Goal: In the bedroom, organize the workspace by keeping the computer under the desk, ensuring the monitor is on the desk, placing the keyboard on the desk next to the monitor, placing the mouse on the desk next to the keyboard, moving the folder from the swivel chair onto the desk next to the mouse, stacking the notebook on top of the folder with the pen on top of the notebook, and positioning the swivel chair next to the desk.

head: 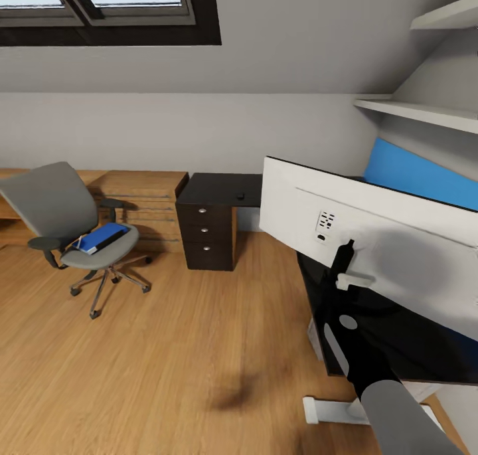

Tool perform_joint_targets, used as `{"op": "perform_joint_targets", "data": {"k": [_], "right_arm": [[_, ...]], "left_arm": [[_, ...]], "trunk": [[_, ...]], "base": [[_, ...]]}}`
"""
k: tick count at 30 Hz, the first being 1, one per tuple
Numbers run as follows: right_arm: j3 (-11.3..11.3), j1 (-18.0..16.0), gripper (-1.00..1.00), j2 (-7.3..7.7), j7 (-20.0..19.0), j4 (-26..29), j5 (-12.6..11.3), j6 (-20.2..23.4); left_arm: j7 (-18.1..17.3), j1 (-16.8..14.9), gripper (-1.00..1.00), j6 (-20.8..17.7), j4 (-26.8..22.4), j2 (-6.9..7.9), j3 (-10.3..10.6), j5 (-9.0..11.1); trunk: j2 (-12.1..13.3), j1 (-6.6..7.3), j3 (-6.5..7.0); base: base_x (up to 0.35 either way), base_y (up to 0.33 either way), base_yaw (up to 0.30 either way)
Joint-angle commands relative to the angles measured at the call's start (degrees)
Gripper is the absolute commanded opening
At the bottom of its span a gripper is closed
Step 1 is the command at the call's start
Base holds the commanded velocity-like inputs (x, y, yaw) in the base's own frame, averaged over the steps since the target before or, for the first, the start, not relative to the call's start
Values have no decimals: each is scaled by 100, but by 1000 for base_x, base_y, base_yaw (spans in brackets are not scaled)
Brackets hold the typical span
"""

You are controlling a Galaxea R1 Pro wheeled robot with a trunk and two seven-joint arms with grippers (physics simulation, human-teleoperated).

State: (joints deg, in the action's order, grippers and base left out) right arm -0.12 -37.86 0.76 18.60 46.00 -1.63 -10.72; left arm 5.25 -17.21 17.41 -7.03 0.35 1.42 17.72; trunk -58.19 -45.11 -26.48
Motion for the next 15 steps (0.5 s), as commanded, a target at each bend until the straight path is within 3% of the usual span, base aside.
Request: {"op": "perform_joint_targets", "data": {"k": [1, 15], "right_arm": [[-19, -2, -100, 8, 21, -347, -83, -44], [-20, -2, -100, 12, 0, -363, -67, -61]], "left_arm": [[14, -2, 100, 16, 0, 0, 20, 21], [11, -2, 100, 25, 4, 0, 25, 21]], "trunk": [[-2, 0, -6], [-2, 0, -6]], "base": [[-40, -193, 2], [-78, -281, 0]]}}
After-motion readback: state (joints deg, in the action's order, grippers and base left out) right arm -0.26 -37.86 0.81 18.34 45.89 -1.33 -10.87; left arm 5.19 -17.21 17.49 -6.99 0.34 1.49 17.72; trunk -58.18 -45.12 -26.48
